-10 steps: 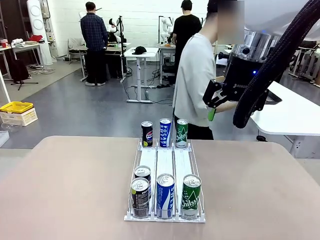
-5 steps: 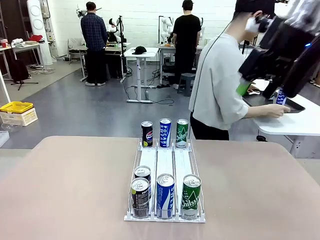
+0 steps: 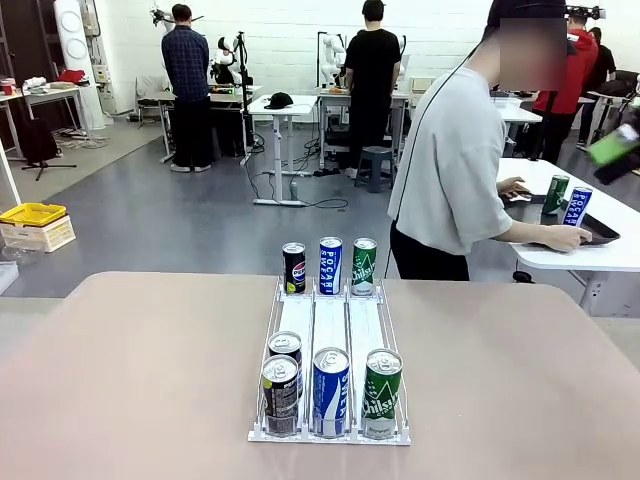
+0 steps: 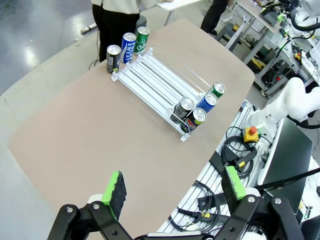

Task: Retrieve and hand over the desired beverage to the person.
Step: Place the picked can on the Handle tray extended by the person.

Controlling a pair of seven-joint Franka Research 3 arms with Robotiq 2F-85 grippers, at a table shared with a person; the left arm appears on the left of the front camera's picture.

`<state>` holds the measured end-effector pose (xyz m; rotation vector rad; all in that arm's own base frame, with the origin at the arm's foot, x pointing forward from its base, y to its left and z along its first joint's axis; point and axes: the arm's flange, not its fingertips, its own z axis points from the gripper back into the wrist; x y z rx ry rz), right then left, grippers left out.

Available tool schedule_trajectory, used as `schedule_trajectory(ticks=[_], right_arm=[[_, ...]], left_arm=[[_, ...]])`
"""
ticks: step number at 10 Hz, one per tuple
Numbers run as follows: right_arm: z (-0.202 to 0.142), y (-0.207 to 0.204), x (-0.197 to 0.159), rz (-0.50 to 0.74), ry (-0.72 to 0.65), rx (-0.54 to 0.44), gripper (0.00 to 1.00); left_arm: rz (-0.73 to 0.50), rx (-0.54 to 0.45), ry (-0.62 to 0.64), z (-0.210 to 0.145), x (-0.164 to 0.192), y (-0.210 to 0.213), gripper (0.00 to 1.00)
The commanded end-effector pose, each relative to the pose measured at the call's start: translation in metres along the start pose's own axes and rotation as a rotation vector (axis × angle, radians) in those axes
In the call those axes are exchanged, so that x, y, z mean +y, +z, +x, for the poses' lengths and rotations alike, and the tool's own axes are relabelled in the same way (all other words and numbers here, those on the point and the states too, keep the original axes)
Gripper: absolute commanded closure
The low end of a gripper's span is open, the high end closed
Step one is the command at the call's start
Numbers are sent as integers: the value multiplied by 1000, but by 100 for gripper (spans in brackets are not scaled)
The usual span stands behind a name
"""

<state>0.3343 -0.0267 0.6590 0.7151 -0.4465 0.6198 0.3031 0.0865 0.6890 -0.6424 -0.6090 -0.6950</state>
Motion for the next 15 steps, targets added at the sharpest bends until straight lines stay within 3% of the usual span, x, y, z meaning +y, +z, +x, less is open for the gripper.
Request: schedule_trajectory(ticks=[1, 3, 5, 8, 12, 13, 15], right_arm=[[-43, 6, 8, -48, -60, -89, 0], [-71, 25, 28, -222, -147, -154, 0], [-94, 40, 38, -276, -184, -175, 0], [-108, 65, 32, -267, -260, -238, 0], [-97, 73, 16, -229, -281, -218, 0], [-112, 75, 18, -244, -276, -231, 0], [-112, 75, 18, -244, -276, -231, 0]], left_arm=[[-16, -13, -23, 0, 0, 1, 0], [-16, -13, -23, 0, 0, 1, 0], [-16, -13, -23, 0, 0, 1, 0], [-16, -13, -23, 0, 0, 1, 0], [-16, -13, -23, 0, 0, 1, 0], [-16, -13, -23, 0, 0, 1, 0], [-16, -13, -23, 0, 0, 1, 0]])
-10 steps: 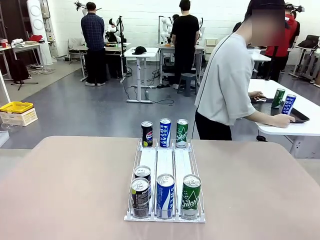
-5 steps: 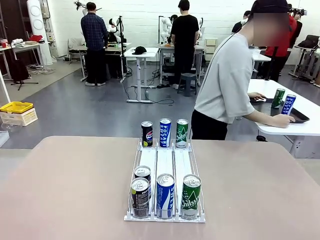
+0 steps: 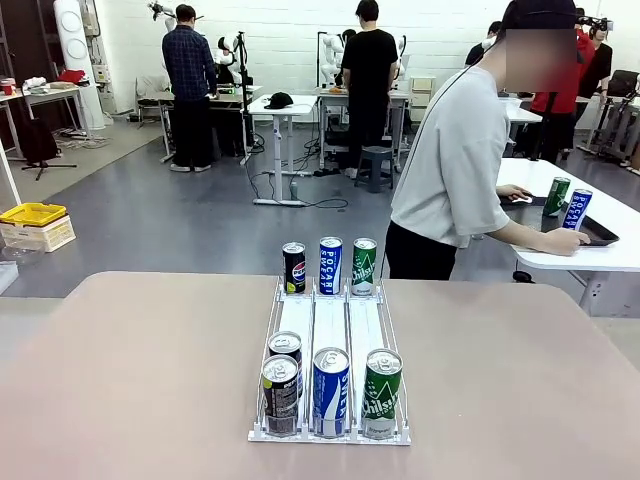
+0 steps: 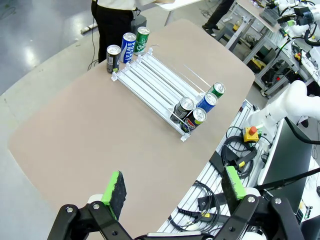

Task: Retrieve and hand over the desired beverage to the person.
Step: Place the picked can on the Handle tray extended by the person.

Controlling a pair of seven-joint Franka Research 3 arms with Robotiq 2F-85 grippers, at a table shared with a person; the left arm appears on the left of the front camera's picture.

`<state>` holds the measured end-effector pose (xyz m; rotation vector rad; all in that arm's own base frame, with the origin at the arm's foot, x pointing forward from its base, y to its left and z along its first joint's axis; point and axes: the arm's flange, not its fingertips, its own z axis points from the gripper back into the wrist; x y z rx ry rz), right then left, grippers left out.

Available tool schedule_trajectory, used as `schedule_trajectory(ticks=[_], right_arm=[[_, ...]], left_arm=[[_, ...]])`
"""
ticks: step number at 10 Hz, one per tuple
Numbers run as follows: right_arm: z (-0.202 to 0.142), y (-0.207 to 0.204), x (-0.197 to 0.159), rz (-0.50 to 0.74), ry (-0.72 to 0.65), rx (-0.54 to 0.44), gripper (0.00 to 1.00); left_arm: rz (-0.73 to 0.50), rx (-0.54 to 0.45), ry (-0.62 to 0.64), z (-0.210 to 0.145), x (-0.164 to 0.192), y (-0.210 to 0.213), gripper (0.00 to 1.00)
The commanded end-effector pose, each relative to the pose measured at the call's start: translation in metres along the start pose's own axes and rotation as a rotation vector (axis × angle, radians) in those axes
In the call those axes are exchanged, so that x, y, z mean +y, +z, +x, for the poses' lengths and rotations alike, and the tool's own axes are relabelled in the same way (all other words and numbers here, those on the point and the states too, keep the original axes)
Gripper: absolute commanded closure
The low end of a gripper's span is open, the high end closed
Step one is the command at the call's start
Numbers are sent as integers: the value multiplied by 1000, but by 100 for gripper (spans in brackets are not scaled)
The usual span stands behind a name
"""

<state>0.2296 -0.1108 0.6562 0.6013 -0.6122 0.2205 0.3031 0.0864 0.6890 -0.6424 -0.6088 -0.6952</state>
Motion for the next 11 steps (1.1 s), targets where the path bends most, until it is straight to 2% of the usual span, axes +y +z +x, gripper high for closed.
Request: schedule_trajectory(ticks=[1, 11], right_arm=[[-3, -1, 0, 1, -2, -2, 0], [-3, -1, 0, 1, -2, -2, 0]], left_arm=[[-16, -13, -23, 0, 0, 1, 0], [-16, -13, -23, 0, 0, 1, 0]])
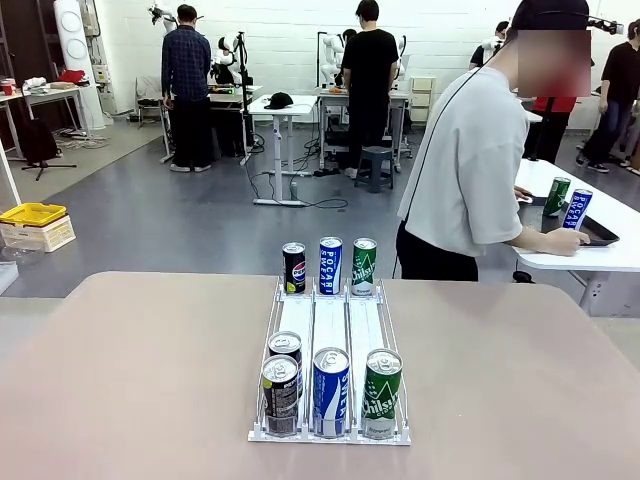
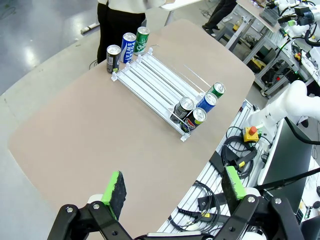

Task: Retrieve and hand over the desired beverage to the person.
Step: Place the picked can on the Handle tray extended by the person.

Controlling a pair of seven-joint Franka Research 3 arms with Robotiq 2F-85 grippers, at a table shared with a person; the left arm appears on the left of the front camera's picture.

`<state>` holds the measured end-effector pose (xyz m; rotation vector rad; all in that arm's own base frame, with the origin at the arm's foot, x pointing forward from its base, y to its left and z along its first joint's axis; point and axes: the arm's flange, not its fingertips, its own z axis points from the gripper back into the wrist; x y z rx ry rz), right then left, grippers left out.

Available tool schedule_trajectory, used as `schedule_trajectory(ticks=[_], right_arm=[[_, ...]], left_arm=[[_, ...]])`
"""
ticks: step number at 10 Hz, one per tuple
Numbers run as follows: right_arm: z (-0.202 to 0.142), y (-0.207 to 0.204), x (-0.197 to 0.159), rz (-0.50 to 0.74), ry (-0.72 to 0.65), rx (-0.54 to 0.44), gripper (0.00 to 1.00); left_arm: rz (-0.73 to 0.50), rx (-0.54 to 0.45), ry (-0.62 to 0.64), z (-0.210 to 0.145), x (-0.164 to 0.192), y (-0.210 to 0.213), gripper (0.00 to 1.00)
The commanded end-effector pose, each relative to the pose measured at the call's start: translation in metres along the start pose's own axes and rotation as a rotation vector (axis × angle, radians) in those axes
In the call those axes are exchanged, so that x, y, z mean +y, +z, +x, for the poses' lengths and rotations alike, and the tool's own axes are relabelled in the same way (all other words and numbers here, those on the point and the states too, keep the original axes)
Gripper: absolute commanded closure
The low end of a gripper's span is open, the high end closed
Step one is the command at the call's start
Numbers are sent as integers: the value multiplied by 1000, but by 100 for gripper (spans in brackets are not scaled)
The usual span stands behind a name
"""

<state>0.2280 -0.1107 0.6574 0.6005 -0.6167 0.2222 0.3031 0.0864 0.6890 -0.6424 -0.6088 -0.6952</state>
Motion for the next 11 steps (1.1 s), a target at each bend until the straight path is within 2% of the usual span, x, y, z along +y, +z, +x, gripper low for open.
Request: schedule_trajectory(ticks=[1, 11], right_arm=[[-3, -2, -1, 1, -6, 2, 0], [-3, -2, -1, 1, -6, 2, 0]], left_arm=[[-16, -13, -23, 0, 0, 1, 0], [-16, -13, -23, 0, 0, 1, 0]])
